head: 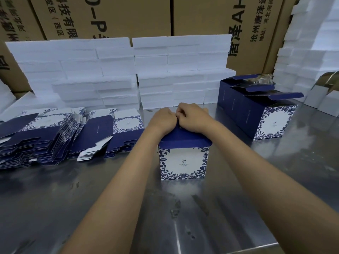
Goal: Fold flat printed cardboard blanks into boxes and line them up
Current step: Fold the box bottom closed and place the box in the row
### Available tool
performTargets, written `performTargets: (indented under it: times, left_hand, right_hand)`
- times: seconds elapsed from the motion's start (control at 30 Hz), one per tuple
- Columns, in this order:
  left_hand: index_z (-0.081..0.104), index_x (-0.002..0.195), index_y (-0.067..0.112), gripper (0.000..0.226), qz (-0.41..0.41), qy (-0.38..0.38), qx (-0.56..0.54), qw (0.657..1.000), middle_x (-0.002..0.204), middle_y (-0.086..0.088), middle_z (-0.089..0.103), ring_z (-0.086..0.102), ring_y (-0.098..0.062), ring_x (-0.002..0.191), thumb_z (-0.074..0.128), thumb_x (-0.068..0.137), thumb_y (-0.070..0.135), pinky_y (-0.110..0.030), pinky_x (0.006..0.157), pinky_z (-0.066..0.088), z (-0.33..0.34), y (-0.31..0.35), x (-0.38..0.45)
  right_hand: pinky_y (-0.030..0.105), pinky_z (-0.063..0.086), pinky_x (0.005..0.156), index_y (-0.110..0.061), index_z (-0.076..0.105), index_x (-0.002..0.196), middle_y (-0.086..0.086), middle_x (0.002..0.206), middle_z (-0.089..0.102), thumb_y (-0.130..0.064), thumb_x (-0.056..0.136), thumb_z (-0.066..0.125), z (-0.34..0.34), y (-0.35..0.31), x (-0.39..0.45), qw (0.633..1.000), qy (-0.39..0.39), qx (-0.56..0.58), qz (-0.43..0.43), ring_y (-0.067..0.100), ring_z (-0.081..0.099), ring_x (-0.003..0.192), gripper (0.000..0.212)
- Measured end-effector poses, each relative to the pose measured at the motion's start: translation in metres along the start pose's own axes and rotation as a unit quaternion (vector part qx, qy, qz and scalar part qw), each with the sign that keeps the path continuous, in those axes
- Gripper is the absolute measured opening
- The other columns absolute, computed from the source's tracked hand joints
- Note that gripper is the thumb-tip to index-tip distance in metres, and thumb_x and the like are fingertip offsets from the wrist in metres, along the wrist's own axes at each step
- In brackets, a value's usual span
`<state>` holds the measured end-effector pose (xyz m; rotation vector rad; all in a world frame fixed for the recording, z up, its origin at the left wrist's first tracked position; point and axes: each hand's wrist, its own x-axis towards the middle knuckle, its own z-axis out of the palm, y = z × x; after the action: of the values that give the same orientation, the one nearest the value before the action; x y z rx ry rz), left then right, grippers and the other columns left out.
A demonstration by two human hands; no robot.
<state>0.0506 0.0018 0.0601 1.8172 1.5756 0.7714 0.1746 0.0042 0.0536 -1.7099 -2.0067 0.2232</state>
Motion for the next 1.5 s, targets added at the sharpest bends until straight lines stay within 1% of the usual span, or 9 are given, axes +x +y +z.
performTargets:
  times: [0.23,0.4,0.53,0.63,0.8,1.0,1.2,1.3,1.5]
  left_hand:
    - [0.051,0.129,-0.009,0.039,-0.018,0.003,0.013,1.000,0.132,-0.028,0.056,0.055,-0.041,0.118,0.035,0.102,0.013,-0.047,0.086,0.045,0.002,0.002,-0.001]
    - [0.053,0.126,-0.008,0.037,-0.031,0.006,0.033,0.999,0.132,-0.025,0.057,0.055,-0.038,0.121,0.036,0.101,0.014,-0.032,0.062,0.032,0.002,0.001,0.004]
    - [0.054,0.122,-0.004,0.033,-0.049,0.045,0.030,0.997,0.128,-0.023,0.059,0.056,-0.039,0.118,0.035,0.101,0.013,-0.036,0.081,0.043,0.003,-0.005,0.003]
    - [0.055,0.110,0.001,0.023,-0.051,0.053,0.025,0.997,0.122,-0.021,0.060,0.057,-0.037,0.107,0.036,0.100,0.011,-0.033,0.078,0.039,0.003,-0.004,0.001]
    - [0.048,0.130,0.001,0.034,-0.065,0.092,0.056,0.992,0.132,-0.019,0.055,0.052,-0.038,0.121,0.037,0.099,0.012,-0.037,0.089,0.042,0.002,-0.007,-0.002]
    - [0.056,0.115,0.011,0.021,0.196,0.155,0.242,0.938,0.122,-0.011,0.047,0.040,-0.029,0.119,0.048,0.096,0.013,-0.041,0.097,0.035,0.005,0.001,-0.022]
    - [0.066,0.095,0.016,0.009,0.250,0.121,0.074,0.958,0.097,0.003,0.060,0.048,-0.014,0.099,0.064,0.093,0.025,-0.022,0.083,0.035,0.001,-0.026,-0.050]
    - [0.070,0.101,0.028,0.020,0.241,0.060,-0.067,0.966,0.114,0.017,0.062,0.051,0.005,0.112,0.074,0.086,0.042,-0.005,0.091,0.032,-0.001,-0.049,-0.071]
    - [0.071,0.109,0.026,0.040,0.264,0.054,-0.118,0.956,0.126,0.018,0.059,0.049,-0.002,0.129,0.071,0.076,0.050,-0.029,0.112,0.036,0.001,-0.058,-0.078]
  right_hand:
    - [0.037,0.021,0.088,-0.018,0.058,0.107,-0.003,0.102,0.062,-0.024,0.101,0.043,-0.001,0.000,-0.003,0.999,0.020,0.002,0.030,0.022,0.049,0.101,0.018]
    - [0.038,0.022,0.090,-0.018,0.053,0.104,-0.003,0.099,0.059,-0.027,0.104,0.041,-0.003,-0.003,-0.004,0.999,-0.011,-0.013,0.044,0.023,0.051,0.102,0.015]
    - [0.041,0.034,0.099,-0.015,0.054,0.103,0.002,0.106,0.063,-0.025,0.103,0.038,-0.004,-0.002,-0.007,0.997,0.015,-0.012,0.079,0.028,0.055,0.105,0.018]
    - [0.050,0.038,0.108,-0.018,0.049,0.095,0.001,0.102,0.057,-0.027,0.105,0.039,-0.005,-0.003,-0.007,0.995,0.004,-0.017,0.101,0.026,0.052,0.101,0.017]
    - [0.049,0.040,0.107,-0.017,0.050,0.099,0.005,0.110,0.061,-0.026,0.105,0.039,-0.007,-0.005,-0.009,0.993,0.011,-0.014,0.115,0.026,0.049,0.098,0.016]
    - [0.043,0.033,0.101,-0.011,0.063,0.117,0.012,0.128,0.053,-0.027,0.104,0.041,-0.006,-0.011,-0.012,0.988,0.070,-0.121,0.059,0.030,0.043,0.127,0.029]
    - [0.038,0.032,0.092,-0.010,0.063,0.104,0.011,0.121,0.058,-0.021,0.102,0.045,-0.005,-0.013,-0.012,0.971,0.137,-0.196,0.009,0.030,0.049,0.118,0.022]
    - [0.035,0.032,0.074,-0.012,0.056,0.093,0.007,0.103,0.066,-0.023,0.100,0.045,-0.009,-0.018,-0.019,0.973,0.181,-0.146,-0.003,0.031,0.059,0.096,0.017]
    - [0.033,0.040,0.067,-0.020,0.066,0.087,-0.006,0.080,0.065,-0.031,0.096,0.054,-0.008,-0.026,-0.057,0.986,0.161,0.012,-0.037,0.022,0.060,0.080,0.018]
